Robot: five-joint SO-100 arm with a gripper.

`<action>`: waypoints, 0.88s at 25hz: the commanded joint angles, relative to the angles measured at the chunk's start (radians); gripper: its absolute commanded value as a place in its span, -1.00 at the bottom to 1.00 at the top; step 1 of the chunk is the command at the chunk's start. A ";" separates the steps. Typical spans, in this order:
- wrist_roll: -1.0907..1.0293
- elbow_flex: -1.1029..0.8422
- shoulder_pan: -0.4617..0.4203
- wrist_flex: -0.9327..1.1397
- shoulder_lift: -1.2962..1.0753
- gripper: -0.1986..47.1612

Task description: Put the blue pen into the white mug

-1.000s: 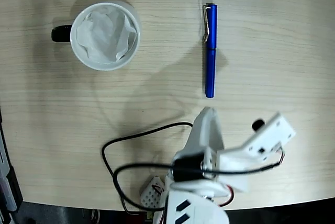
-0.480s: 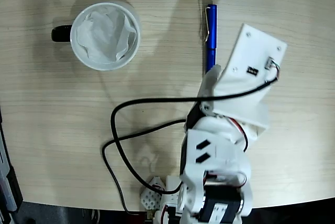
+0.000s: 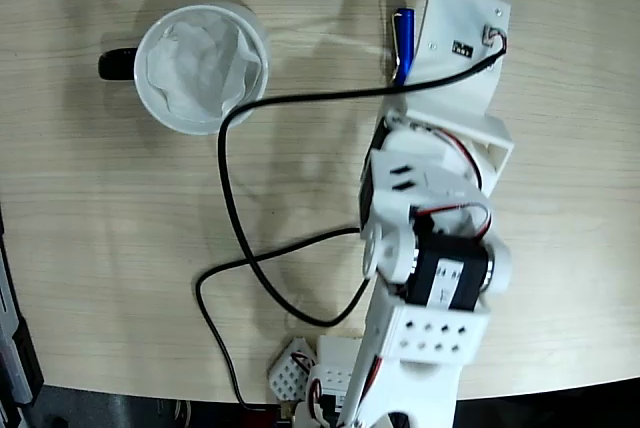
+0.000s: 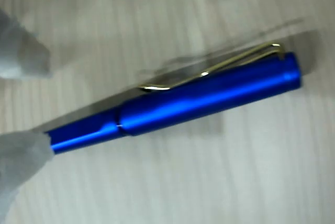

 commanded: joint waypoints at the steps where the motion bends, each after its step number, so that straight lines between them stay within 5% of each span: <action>1: -0.017 -0.138 0.017 0.017 -0.052 -0.63; 8: -0.172 -0.225 0.034 0.017 -0.166 -0.58; 14: -0.310 -0.227 0.080 0.012 -0.222 -0.10; 22: -0.324 -0.230 0.060 0.002 -0.290 -0.09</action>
